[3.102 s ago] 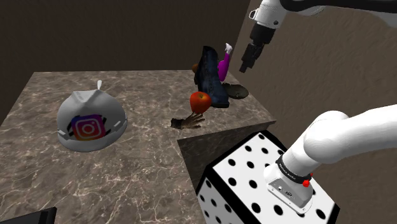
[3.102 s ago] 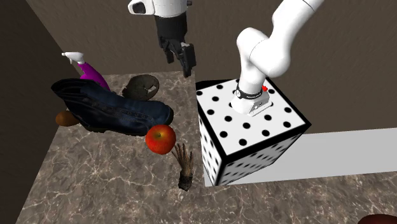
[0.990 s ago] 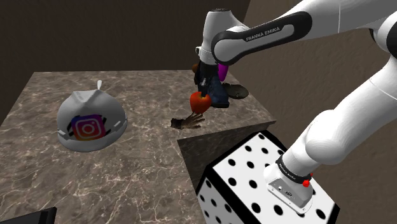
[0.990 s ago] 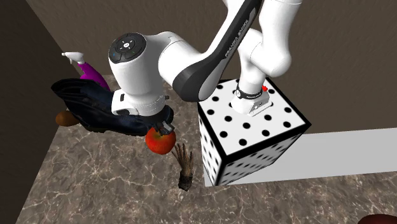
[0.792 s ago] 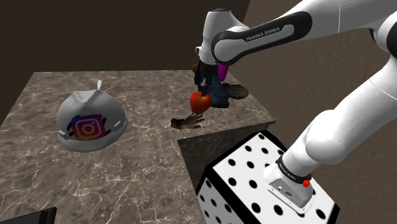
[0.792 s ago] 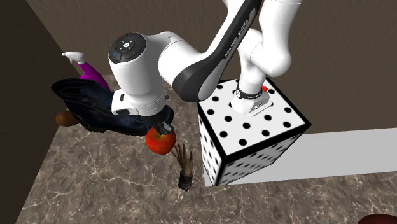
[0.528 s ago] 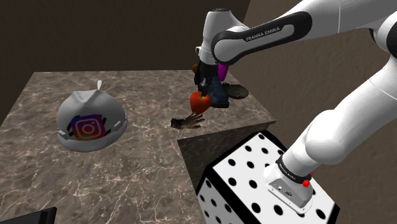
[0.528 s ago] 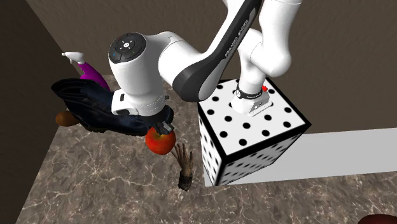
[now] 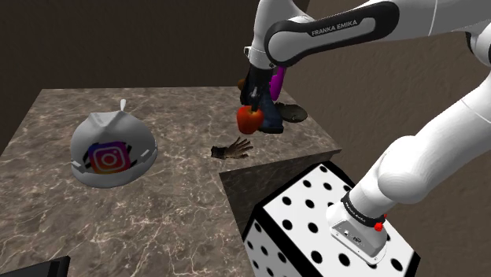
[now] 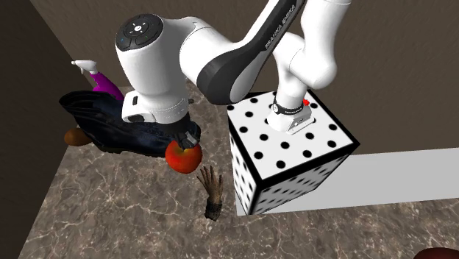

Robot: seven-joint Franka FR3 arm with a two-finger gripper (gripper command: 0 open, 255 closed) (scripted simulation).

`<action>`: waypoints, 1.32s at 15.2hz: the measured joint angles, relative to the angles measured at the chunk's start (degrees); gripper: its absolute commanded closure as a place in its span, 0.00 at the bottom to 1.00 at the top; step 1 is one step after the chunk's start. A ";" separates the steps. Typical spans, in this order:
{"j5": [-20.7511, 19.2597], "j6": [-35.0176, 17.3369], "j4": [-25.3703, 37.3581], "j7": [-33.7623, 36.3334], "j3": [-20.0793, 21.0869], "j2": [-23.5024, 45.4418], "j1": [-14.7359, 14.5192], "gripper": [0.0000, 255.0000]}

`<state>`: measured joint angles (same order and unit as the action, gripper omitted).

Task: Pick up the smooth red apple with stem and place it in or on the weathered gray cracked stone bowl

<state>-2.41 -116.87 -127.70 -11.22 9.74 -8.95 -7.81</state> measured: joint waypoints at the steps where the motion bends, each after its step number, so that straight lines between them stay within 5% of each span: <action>1: 0.03 0.70 0.61 -0.12 -0.04 -0.09 0.03 1.00; 20: 0.10 13.25 9.29 -5.06 -2.79 -4.23 1.70 1.00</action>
<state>-2.31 -103.62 -118.42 -16.28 6.96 -13.18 -6.10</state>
